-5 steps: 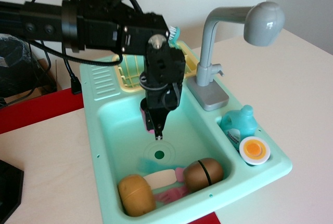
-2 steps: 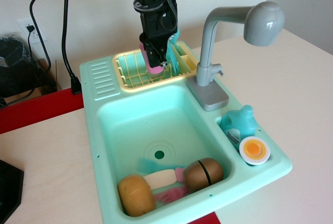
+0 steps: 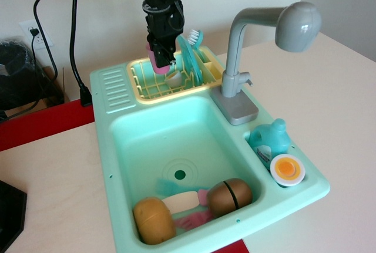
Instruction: Put cup from sink to drying rack
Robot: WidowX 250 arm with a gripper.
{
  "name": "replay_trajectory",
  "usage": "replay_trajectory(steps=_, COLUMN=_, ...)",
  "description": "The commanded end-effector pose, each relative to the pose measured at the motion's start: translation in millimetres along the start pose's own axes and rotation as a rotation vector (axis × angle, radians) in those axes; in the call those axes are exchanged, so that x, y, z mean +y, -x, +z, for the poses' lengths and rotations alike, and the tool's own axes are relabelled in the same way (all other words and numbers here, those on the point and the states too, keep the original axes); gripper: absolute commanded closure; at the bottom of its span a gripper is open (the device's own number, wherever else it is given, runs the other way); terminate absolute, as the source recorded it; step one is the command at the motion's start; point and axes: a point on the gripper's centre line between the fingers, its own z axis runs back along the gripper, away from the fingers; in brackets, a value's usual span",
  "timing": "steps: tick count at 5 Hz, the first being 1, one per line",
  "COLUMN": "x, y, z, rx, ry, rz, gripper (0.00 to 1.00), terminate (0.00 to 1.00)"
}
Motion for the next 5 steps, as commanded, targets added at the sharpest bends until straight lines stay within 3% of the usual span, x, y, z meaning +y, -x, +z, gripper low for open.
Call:
replay_trajectory(steps=1, x=7, y=-2, z=1, rx=-0.024, ry=-0.016, rz=-0.001, gripper=1.00, terminate=0.00)
replay_trajectory(steps=4, x=-10, y=6, z=-31, rx=0.017, ry=0.048, rz=-0.024, gripper=1.00, terminate=0.00)
replay_trajectory(steps=5, x=-10, y=9, z=-32, rx=0.007, ry=0.049, rz=-0.016, gripper=0.00, terminate=0.00)
